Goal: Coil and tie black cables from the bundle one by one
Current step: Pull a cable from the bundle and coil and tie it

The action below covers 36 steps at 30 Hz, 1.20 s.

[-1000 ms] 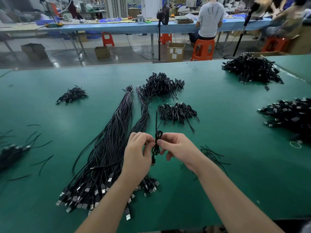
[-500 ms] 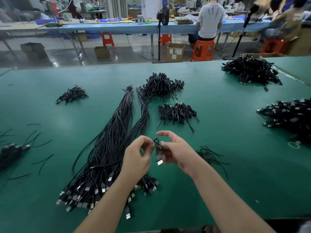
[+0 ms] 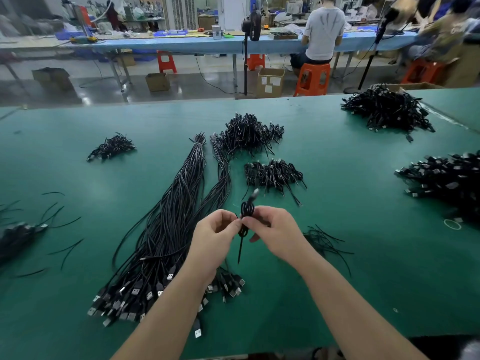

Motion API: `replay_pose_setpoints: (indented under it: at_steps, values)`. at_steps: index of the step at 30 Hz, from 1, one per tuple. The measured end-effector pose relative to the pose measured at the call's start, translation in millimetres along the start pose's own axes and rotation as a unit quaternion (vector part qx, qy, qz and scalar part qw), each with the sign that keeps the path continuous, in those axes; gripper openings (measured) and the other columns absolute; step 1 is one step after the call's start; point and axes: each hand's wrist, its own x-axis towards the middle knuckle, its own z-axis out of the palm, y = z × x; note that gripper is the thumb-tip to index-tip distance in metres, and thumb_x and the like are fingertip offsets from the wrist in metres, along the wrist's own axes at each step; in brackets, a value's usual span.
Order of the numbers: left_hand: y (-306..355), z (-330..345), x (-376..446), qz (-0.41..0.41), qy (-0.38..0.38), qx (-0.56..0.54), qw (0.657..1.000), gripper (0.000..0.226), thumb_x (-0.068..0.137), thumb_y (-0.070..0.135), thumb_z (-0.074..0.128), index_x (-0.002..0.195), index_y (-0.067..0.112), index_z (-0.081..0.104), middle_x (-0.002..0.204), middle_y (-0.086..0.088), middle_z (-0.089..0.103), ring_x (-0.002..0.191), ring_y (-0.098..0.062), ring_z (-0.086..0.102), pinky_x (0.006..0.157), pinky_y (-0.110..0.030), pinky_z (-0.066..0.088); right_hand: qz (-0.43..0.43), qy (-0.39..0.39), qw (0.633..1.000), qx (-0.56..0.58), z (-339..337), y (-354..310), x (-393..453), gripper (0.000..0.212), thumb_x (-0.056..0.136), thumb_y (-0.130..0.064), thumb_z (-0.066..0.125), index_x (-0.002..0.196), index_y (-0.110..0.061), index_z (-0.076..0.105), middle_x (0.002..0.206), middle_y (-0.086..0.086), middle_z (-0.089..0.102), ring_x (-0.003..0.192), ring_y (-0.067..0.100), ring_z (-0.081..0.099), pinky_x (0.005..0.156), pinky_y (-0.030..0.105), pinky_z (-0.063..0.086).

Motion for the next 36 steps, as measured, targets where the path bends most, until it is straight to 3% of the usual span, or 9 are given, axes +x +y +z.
replay_pose_setpoints:
  at_steps: [5, 11, 15, 17, 20, 24, 28, 32, 36]
  values:
    - [0, 2, -2, 0.023, -0.008, 0.040, 0.999, 0.011, 0.093, 0.013, 0.069, 0.083, 0.015, 0.068, 0.081, -0.011, 0.067, 0.074, -0.014, 0.057, 0.077, -0.042, 0.052, 0.109, -0.046, 0.983, 0.140, -5, -2, 3, 0.031, 0.095, -0.019, 0.067, 0.123, -0.015, 0.054, 0.089, 0.011, 0.077, 0.079, 0.028, 0.075, 0.074, 0.034, 0.061]
    - [-1, 8, -5, 0.155, 0.003, 0.131, 0.979, 0.016, 0.093, 0.004, 0.066, 0.082, 0.015, 0.062, 0.073, 0.009, 0.061, 0.069, -0.004, 0.055, 0.073, -0.030, 0.048, 0.209, -0.089, 0.929, 0.293, -5, -6, 5, 0.012, 0.099, -0.011, 0.059, 0.110, -0.007, 0.055, 0.069, 0.009, 0.067, 0.055, 0.020, 0.063, 0.053, 0.029, 0.055]
    - [-1, 6, -5, 0.254, 0.034, 0.244, 0.935, 0.018, 0.093, 0.005, 0.065, 0.083, 0.019, 0.060, 0.069, 0.014, 0.058, 0.072, -0.005, 0.054, 0.076, -0.037, 0.046, 0.187, -0.114, 0.915, 0.340, -5, -5, 1, 0.011, 0.102, -0.008, 0.051, 0.103, -0.006, 0.061, 0.072, 0.009, 0.064, 0.060, 0.018, 0.062, 0.058, 0.028, 0.056]
    - [-1, 5, -2, 0.230, 0.042, 0.223, 0.946, 0.019, 0.094, 0.004, 0.063, 0.083, 0.019, 0.060, 0.069, 0.012, 0.061, 0.067, -0.005, 0.058, 0.072, -0.030, 0.048, 0.159, -0.116, 0.914, 0.355, -5, -4, 0, 0.015, 0.101, -0.002, 0.051, 0.109, -0.003, 0.064, 0.082, 0.013, 0.068, 0.070, 0.021, 0.066, 0.068, 0.031, 0.059]
    - [0, 4, 4, 0.108, 0.051, 0.134, 0.984, 0.018, 0.096, 0.005, 0.062, 0.083, 0.018, 0.063, 0.075, 0.007, 0.067, 0.067, 0.001, 0.060, 0.067, -0.016, 0.048, 0.102, -0.104, 0.943, 0.299, -2, -1, -2, 0.024, 0.093, 0.006, 0.059, 0.115, -0.002, 0.065, 0.097, 0.016, 0.073, 0.087, 0.021, 0.071, 0.080, 0.031, 0.059]
    - [-3, 2, 8, -0.001, 0.024, 0.035, 0.999, 0.013, 0.097, 0.010, 0.064, 0.085, 0.014, 0.068, 0.079, -0.005, 0.065, 0.075, -0.015, 0.056, 0.073, -0.031, 0.047, 0.026, 0.000, 0.994, 0.108, 4, 3, -3, 0.016, 0.088, -0.005, 0.073, 0.098, -0.017, 0.075, 0.096, 0.010, 0.074, 0.082, 0.016, 0.069, 0.082, 0.035, 0.059]
    - [-3, 2, 7, 0.011, 0.022, 0.042, 0.999, 0.015, 0.097, 0.011, 0.064, 0.084, 0.016, 0.067, 0.076, 0.001, 0.064, 0.072, -0.009, 0.056, 0.070, -0.025, 0.047, 0.003, 0.019, 1.000, 0.024, 6, 4, -4, 0.011, 0.093, -0.017, 0.069, 0.098, -0.025, 0.075, 0.091, 0.001, 0.072, 0.080, 0.023, 0.066, 0.075, 0.037, 0.059]
    - [-5, 3, 4, 0.084, 0.027, 0.140, 0.986, 0.017, 0.096, 0.007, 0.063, 0.083, 0.018, 0.063, 0.076, 0.003, 0.064, 0.067, 0.000, 0.054, 0.065, -0.014, 0.046, 0.030, 0.011, 0.999, 0.008, 10, 3, -5, 0.013, 0.098, -0.018, 0.061, 0.091, -0.016, 0.072, 0.075, 0.003, 0.070, 0.066, 0.011, 0.057, 0.063, 0.027, 0.048]
    - [-9, 3, -1, 0.178, 0.025, 0.259, 0.949, 0.023, 0.096, 0.008, 0.062, 0.081, 0.025, 0.056, 0.074, 0.010, 0.060, 0.076, -0.012, 0.052, 0.072, -0.029, 0.042, 0.177, -0.052, 0.956, 0.228, 5, -1, 1, 0.005, 0.099, -0.011, 0.059, 0.102, -0.008, 0.062, 0.073, 0.004, 0.070, 0.064, 0.013, 0.064, 0.058, 0.025, 0.051]
